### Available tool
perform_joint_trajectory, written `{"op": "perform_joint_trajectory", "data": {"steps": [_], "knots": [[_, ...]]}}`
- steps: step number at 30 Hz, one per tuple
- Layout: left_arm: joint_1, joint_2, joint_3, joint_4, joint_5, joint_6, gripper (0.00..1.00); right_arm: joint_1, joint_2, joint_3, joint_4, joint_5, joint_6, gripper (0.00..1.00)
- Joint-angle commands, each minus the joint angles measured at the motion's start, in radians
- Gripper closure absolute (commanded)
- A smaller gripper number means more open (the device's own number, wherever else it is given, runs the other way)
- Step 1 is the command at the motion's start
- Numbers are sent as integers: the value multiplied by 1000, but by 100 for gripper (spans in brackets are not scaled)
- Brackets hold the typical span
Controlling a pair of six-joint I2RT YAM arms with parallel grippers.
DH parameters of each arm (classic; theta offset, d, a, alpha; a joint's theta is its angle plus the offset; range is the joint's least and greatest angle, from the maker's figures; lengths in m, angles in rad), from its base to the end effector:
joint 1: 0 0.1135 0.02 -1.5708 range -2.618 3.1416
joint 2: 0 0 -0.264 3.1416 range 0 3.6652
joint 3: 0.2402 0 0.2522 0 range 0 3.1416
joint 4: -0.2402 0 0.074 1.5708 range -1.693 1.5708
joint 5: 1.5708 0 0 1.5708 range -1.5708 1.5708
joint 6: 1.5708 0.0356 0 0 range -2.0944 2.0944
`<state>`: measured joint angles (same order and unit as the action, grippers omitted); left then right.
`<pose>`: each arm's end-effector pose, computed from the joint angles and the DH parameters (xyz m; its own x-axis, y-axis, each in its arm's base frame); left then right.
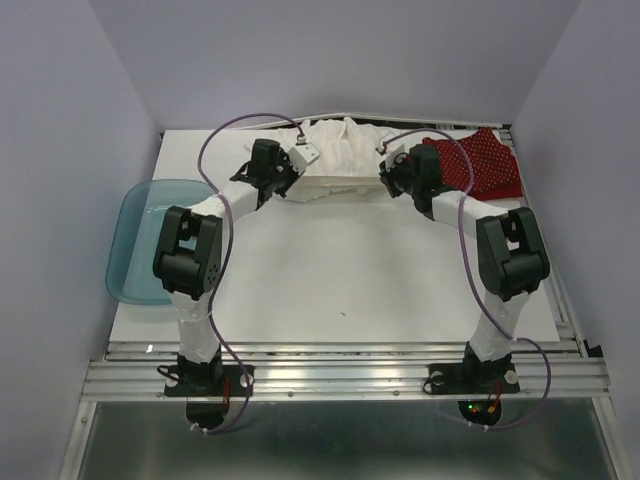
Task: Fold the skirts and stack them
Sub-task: Flatten the skirt out
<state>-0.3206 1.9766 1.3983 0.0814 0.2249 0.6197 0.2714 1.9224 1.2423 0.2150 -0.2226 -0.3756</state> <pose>0.4319 -0.1518 0.2206 -0.0818 0.6237 -0.7774 0.6643 0.6156 0.4240 0.4182 0.1245 0.2052 -0.2363 -0.4371 -0.8678 -0.5786 0.7808 -0.2358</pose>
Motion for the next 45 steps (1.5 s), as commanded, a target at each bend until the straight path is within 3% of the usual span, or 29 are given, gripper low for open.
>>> {"op": "perform_joint_trajectory", "data": {"steps": [1,8,13,21,30,39,41,42,43,45], "knots": [[9,-154,-59,67,-15,5,100,-8,-74,29,21,0,-6,99],[-6,-255,-136,12,1,41,100,-8,-111,23,-114,-29,-26,99],[-57,-355,-295,-49,8,138,100,14,-181,-55,-212,-66,-83,99],[-194,-516,-606,-54,-44,218,100,61,-275,-194,-396,-106,-167,99],[-359,-650,-769,-78,-107,209,100,195,-396,-385,-532,-69,-246,99],[-505,-739,-779,-254,-49,143,81,216,-565,-500,-673,6,-305,99],[-505,-759,-763,-294,-29,135,77,216,-618,-497,-756,-29,-318,85],[-505,-769,-747,-320,-12,140,70,216,-637,-489,-784,-37,-321,56],[-505,-795,-734,-378,19,141,64,216,-654,-485,-824,-43,-321,46],[-505,-823,-701,-439,46,137,58,216,-701,-466,-861,-38,-316,40]]}}
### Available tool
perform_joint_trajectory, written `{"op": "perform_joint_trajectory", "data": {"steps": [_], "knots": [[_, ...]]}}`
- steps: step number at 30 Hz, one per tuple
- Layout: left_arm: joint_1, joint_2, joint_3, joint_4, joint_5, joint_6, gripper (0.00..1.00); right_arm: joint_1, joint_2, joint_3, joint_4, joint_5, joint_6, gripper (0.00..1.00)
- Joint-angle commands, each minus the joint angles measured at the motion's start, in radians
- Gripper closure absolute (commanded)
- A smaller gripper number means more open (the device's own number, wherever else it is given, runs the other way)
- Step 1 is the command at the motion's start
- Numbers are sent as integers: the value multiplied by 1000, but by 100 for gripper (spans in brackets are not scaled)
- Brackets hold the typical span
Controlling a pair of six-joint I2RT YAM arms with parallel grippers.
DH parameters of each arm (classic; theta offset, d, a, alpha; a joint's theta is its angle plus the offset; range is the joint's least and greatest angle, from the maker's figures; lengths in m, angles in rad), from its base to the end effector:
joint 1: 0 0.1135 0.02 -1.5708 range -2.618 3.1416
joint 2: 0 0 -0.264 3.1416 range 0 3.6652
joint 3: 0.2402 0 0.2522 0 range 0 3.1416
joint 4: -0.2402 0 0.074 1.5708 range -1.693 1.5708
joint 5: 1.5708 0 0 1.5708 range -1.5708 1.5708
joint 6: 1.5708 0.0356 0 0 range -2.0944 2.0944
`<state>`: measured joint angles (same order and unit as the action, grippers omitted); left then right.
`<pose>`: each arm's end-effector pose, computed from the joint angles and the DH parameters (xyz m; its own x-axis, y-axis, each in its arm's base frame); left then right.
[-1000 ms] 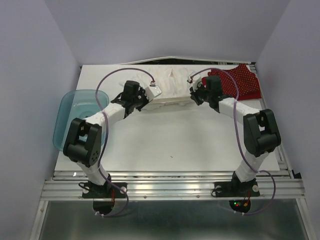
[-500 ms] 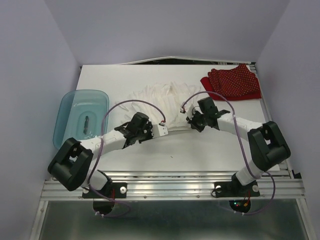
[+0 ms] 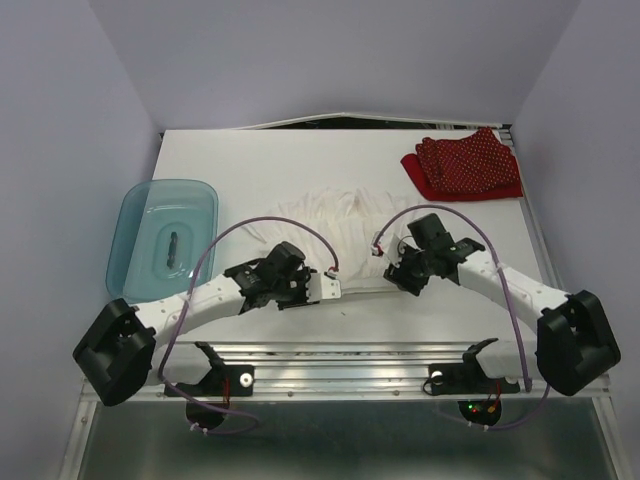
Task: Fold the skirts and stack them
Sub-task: Flatten the skirt out
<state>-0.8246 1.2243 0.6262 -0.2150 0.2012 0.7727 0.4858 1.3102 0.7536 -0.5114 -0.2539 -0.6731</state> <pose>0.1586 -0.1821 0.1944 0.2142 0.7758 -0.5934 0.9262 0.0317 0.3758 0.2115 0.1218 0.1951 -0.2574 -0.8183 -0.5140 -0.9201 0.3700 -0.1283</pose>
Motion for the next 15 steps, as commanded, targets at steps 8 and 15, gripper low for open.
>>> {"op": "perform_joint_trajectory", "data": {"steps": [8,15], "knots": [[233,-88,352,-216,168,-167,46,2,-72,255,-153,25,257,33],[329,181,484,-169,122,-249,55,-24,187,392,-121,-24,429,37]]}}
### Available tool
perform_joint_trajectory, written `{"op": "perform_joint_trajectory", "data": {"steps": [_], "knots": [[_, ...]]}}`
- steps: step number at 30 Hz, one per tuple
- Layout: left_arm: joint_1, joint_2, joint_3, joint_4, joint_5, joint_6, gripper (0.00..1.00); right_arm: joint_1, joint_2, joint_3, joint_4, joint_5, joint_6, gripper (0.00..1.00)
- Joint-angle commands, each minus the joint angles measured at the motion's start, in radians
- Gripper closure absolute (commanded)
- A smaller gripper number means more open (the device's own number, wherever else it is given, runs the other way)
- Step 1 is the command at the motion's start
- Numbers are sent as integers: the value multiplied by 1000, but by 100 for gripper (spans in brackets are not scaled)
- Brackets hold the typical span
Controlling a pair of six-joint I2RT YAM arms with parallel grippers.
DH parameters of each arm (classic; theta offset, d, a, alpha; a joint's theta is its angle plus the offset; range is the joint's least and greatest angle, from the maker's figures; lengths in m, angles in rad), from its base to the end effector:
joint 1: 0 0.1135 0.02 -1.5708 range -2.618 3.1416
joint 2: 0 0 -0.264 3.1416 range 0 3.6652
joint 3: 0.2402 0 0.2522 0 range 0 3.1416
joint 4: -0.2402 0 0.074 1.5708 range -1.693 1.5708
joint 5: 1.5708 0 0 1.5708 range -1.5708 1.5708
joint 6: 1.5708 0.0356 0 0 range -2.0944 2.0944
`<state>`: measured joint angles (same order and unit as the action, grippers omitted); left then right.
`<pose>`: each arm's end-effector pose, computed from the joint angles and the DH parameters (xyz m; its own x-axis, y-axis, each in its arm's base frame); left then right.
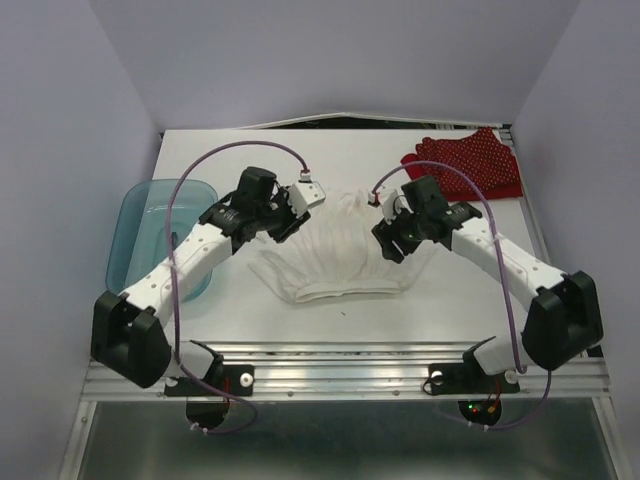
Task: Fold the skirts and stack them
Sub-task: Flatten the skirt out
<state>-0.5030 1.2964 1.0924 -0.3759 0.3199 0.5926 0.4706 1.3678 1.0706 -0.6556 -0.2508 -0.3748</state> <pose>0.2493 -0.1499 0.3177 -0.0139 0.6128 -0.7901 0.8389 0.4372 0.3243 0.2468 0.1355 0.2693 -0.4683 -0.6361 -0.6132 -0.7939 0.6075 -0.0239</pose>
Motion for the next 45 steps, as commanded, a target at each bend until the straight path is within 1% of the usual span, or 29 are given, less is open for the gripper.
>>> {"op": "perform_joint_trajectory", "data": {"steps": [1,2,5,8,9,11,12,13,17,18,19,20,24,25,26,27,28,31,34,35,37,38,39,40,42,43,45], "knots": [[7,157,18,11,-2,-71,55,-9,161,86,25,-37,151,39],[7,178,15,21,-7,-70,56,-9,213,91,33,-39,168,39],[6,239,-18,75,-15,-51,58,-9,264,75,88,-9,197,42],[-5,285,-54,106,-24,-10,61,-18,324,52,131,86,192,43],[-14,296,-80,107,-31,7,64,-18,358,48,137,97,183,43],[-61,308,-118,107,-53,74,67,-29,387,42,148,128,151,44],[-86,307,-140,107,-64,100,71,-41,398,40,158,162,139,44],[-148,294,-190,109,-83,142,72,-50,421,43,169,174,114,44],[-285,274,-281,111,-96,176,75,-69,487,118,172,194,65,43],[-343,279,-288,109,-94,176,76,-78,499,156,174,193,47,43],[-371,285,-289,109,-93,176,77,-78,510,178,174,183,33,41],[-425,299,-286,109,-90,171,77,-78,530,198,159,151,22,41],[-534,322,-227,103,-38,158,77,-78,568,298,134,119,7,39],[-584,320,-180,97,-22,139,77,-78,570,322,132,110,1,38],[-613,316,-119,91,57,115,74,-78,565,339,132,79,-12,38],[-614,316,-83,88,57,95,72,-78,560,339,132,61,-12,38],[-623,307,-51,88,106,69,69,-78,557,351,131,48,-13,37],[-608,276,73,62,154,7,67,-78,538,364,123,5,-24,36],[-505,219,125,55,186,-82,67,-78,499,371,126,11,6,36],[-421,209,129,51,202,-124,67,-78,490,379,123,21,22,36],[-332,190,120,26,203,-139,67,-87,453,403,123,22,72,35],[-294,188,112,16,183,-139,67,-99,442,410,122,21,89,35],[-229,188,89,-4,165,-111,68,-116,433,428,113,12,106,35],[-201,191,74,-9,133,-93,68,-125,426,437,87,5,143,35],[-158,199,20,-1,73,-39,69,-141,413,453,59,4,193,35],[-154,213,2,2,32,-16,69,-156,410,450,35,5,209,34],[-152,227,-37,18,-1,24,70,-174,402,440,13,10,231,34]]}}
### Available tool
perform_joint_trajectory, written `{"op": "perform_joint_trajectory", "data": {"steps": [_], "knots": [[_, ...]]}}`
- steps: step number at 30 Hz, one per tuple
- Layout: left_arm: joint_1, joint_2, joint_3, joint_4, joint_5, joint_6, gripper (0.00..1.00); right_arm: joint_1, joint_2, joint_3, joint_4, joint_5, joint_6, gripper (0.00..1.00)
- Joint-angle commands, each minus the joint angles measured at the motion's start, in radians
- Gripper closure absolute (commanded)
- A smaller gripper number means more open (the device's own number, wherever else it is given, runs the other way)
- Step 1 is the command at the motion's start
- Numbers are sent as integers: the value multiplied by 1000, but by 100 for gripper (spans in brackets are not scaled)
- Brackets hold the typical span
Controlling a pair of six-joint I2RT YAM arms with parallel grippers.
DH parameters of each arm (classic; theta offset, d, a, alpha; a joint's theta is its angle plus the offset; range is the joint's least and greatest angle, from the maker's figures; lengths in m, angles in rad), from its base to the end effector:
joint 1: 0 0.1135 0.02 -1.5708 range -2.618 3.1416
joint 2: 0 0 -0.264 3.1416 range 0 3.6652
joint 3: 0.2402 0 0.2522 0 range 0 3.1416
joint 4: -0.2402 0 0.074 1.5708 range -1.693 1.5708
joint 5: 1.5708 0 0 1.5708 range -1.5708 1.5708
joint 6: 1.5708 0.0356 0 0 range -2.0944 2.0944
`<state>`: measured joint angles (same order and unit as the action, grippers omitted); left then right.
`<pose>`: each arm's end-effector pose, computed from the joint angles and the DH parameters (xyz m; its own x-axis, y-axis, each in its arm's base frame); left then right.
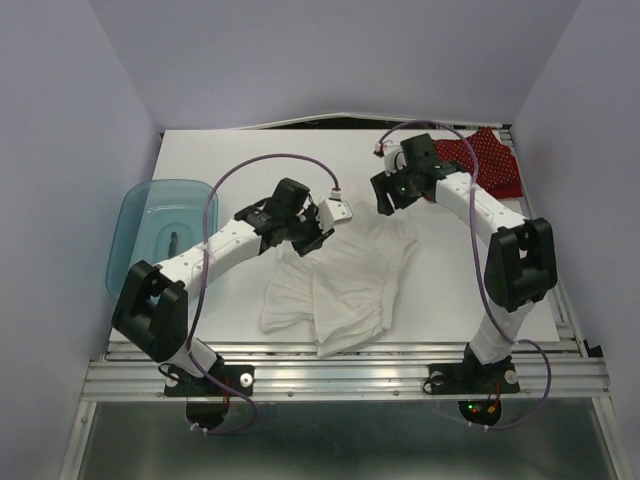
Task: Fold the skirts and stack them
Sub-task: Flatten the skirt out
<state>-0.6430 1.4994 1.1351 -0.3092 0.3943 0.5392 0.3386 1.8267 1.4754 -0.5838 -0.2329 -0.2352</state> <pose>0.2599 -0.2118 0.2790 -0.0207 0.6079 -0.7938 0.9376 0.2875 0.1957 0.3764 0.1413 0.2535 -0.6326 -0.4632 -0.6207 -0.6169 0.7859 0.0422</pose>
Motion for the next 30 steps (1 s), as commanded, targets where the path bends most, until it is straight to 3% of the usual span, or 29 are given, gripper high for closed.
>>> {"op": "perform_joint_trajectory", "data": {"steps": [1,10,20,25,30], "knots": [[-14,47,-109,-35,-106,103,70,-62,-58,23,-74,-9,111,32],[-33,174,-161,-59,-104,122,71,-168,74,100,-151,-95,93,7],[-262,116,-127,-59,41,-110,71,-168,358,370,-381,-373,-62,12],[-201,68,-48,-83,83,-133,68,-168,399,370,-422,-362,-133,15],[8,107,179,-237,222,54,62,-168,364,339,-415,-296,-199,15]]}}
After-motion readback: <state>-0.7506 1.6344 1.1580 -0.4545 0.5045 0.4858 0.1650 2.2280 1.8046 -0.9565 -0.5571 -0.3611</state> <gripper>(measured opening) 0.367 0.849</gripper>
